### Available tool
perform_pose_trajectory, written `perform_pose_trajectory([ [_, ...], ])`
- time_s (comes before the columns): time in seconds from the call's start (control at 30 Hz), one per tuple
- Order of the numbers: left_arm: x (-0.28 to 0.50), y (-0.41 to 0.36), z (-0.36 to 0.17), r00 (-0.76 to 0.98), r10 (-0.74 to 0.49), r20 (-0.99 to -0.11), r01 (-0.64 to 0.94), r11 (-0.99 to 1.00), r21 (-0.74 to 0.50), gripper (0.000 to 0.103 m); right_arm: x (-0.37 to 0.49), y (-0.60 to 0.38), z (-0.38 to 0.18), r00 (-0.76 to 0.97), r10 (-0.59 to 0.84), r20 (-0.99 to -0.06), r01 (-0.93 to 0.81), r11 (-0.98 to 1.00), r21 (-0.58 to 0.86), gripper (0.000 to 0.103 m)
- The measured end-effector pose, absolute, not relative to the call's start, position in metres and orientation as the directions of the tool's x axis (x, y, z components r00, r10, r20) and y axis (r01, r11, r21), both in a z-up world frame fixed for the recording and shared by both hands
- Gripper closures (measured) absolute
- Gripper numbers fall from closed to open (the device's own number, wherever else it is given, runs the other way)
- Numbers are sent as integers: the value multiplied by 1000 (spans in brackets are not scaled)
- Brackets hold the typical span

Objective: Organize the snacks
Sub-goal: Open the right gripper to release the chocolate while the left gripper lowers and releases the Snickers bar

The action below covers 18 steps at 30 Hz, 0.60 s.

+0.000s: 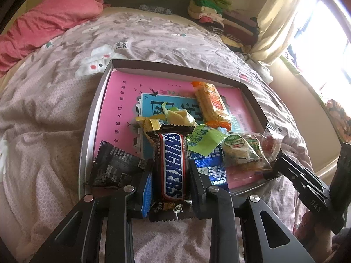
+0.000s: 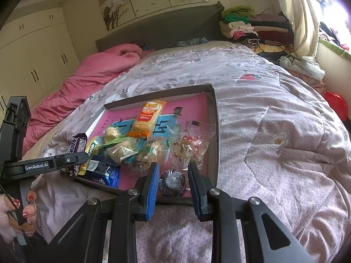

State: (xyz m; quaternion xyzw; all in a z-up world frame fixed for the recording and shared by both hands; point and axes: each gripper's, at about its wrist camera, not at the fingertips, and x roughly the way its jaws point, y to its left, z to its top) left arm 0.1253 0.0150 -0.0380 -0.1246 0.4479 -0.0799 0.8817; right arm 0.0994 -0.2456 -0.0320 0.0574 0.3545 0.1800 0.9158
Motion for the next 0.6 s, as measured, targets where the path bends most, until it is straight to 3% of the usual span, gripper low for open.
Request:
perform_pose_trajectory([
  [0.6, 126, 14, -37, 591, -250, -767, 29, 957, -289, 73, 89, -255, -26, 688, 383, -616, -293, 924, 247, 75],
])
